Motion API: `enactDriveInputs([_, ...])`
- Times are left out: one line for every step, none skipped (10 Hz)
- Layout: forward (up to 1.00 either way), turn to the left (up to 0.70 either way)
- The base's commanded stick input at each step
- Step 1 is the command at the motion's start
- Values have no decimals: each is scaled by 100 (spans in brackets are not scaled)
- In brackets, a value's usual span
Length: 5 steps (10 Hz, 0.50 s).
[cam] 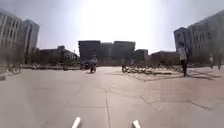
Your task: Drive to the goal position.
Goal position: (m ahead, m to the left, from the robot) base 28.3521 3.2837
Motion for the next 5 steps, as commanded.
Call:
enactDriveInputs([100, 0])
enactDriveInputs([100, 0])
enactDriveInputs([100, 0])
enactDriveInputs([100, 0])
enactDriveInputs([100, 0])
